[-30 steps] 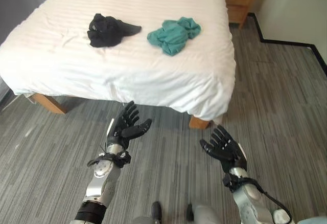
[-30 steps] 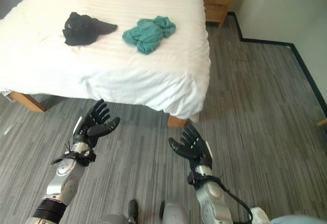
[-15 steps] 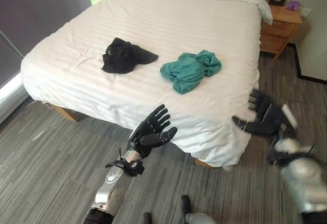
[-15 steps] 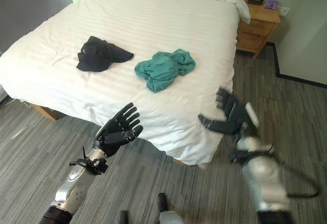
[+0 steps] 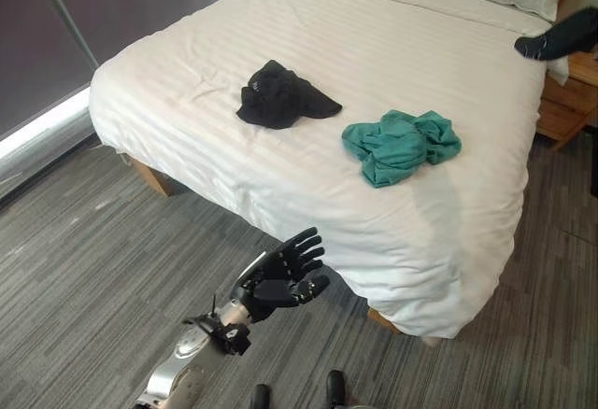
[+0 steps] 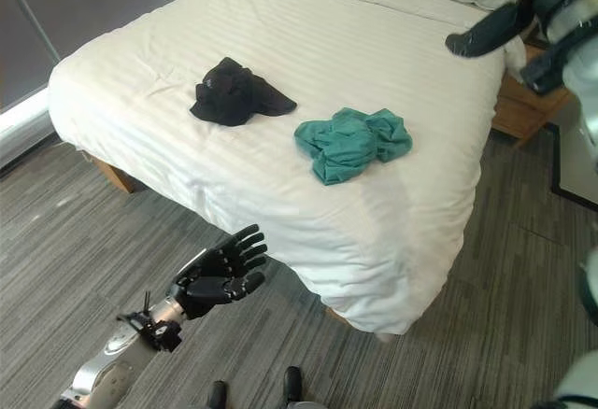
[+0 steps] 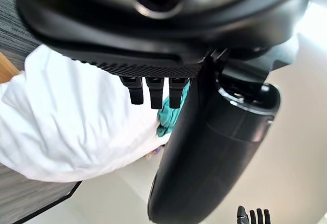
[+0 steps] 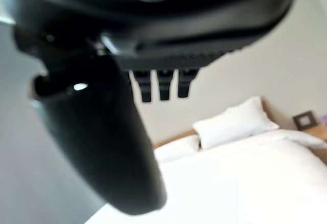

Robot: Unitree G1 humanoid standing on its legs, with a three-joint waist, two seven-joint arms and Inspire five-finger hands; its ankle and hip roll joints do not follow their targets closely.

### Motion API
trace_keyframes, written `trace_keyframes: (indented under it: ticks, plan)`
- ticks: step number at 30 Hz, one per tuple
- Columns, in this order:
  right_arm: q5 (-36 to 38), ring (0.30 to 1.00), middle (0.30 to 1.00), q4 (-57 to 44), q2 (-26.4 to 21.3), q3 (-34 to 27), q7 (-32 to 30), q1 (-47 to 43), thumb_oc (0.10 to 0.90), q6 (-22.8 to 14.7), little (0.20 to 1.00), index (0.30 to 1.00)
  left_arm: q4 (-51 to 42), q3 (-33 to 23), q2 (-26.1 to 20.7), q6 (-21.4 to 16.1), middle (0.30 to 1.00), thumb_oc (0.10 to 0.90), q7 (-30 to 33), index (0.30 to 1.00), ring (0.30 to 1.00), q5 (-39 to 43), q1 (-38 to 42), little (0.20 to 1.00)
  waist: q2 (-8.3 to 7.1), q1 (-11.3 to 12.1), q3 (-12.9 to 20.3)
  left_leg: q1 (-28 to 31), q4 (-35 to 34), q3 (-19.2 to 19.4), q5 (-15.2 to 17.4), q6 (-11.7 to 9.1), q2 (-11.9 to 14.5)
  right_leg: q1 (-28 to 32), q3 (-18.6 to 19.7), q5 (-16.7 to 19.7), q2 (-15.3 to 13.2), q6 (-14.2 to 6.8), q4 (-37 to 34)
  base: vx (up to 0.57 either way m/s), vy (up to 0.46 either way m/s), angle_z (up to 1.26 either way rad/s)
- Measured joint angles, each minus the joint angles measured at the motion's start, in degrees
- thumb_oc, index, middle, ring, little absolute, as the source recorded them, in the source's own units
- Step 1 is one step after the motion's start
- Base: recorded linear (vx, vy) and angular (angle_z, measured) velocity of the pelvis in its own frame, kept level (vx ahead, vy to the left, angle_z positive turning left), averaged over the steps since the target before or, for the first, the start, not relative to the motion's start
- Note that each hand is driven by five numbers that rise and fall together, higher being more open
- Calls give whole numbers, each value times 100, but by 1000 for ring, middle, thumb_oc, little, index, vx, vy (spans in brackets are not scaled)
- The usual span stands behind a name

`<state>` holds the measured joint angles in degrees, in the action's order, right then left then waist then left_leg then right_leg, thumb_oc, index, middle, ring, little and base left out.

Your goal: Pick up bed clothes into laundry basket.

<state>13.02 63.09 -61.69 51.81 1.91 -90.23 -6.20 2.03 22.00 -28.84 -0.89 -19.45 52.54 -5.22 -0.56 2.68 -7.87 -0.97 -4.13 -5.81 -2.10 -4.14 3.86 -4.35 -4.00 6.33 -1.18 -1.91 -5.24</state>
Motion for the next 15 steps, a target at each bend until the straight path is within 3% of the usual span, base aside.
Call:
trace_keyframes:
  ticks: [2,5,6,9,12,15]
  plan:
    - [-275,900,900,332,123,-7,-82,-39,800,136,900,900,-3,-4,-131,3,900,800,3,900,900,60,-98,900,46,194,-9,-235,-24,-170,-97,-19,-14,-142,-169,-17,-22,-10,1,-60,-65,52]
    - [-724,900,900,928,371,11,-161,-132,800,236,900,900,-59,-42,-312,5,900,800,13,900,900,106,-323,900,301,534,-134,-591,-13,-454,-233,-40,-74,-367,-424,-8,-80,3,2,-22,-52,47]
    - [-859,900,900,1001,398,-6,-208,-136,800,255,900,900,-128,-73,-393,7,900,800,15,900,900,140,-574,900,563,751,-275,-789,-19,-577,-306,-39,-120,-507,-535,9,-117,14,4,-8,-63,34]
    - [-887,900,900,1114,403,-74,-290,-110,800,323,900,900,-300,-194,-659,12,900,800,18,900,900,139,-974,900,827,933,-470,-1018,-7,-691,-374,-66,-168,-685,-641,32,-138,24,19,4,-65,24]
    - [-1080,900,900,1777,410,-188,-317,-103,800,491,900,900,-318,-426,-709,11,900,800,24,900,900,138,-1048,900,865,1094,-627,-1190,-6,-705,-409,-100,-191,-853,-669,19,-167,6,61,-29,-65,9]
    - [-1154,900,900,1789,388,-545,-522,-129,800,562,900,900,-309,-655,-699,-6,900,800,78,900,900,136,-977,900,893,1053,-852,-1201,10,-666,-409,-100,-208,-908,-639,-21,-214,-41,135,-42,-24,-7]
